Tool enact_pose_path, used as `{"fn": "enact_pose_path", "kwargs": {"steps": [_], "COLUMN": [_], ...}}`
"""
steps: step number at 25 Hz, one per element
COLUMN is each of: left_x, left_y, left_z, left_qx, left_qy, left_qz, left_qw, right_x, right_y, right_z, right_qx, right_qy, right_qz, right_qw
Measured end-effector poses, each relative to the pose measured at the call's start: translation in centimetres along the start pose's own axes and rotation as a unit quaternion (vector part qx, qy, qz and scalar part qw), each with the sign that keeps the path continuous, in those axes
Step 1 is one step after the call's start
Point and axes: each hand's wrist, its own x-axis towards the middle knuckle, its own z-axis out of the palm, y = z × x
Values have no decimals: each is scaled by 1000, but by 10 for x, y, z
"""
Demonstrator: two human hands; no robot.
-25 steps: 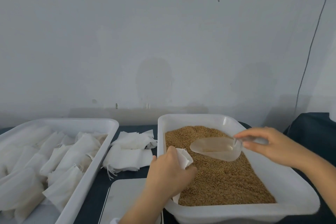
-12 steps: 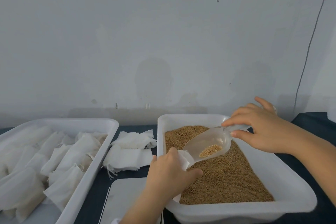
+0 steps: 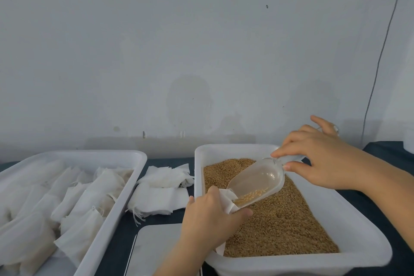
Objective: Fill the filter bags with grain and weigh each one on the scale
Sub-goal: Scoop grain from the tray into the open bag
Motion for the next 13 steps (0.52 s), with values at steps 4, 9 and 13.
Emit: {"fn": "enact_pose_path", "kwargs": {"steps": [4, 9, 13], "left_x": [-1, -1, -1], "left_y": [-2, 0, 0], "left_z": [0, -1, -2], "left_qx": [-7, -1, -5], "left_qy": [-7, -5, -11], "left_qz": [5, -3, -7], "left_qw": [1000, 1000, 1000], "right_x": [0, 1, 0], "right_y": [-3, -2, 0], "right_z": [2, 3, 3], "right_qx": [-3, -10, -4], "right_qy": [8, 21, 24], "right_qz": [-11, -19, -9], "right_qw": [1000, 1000, 1000]}}
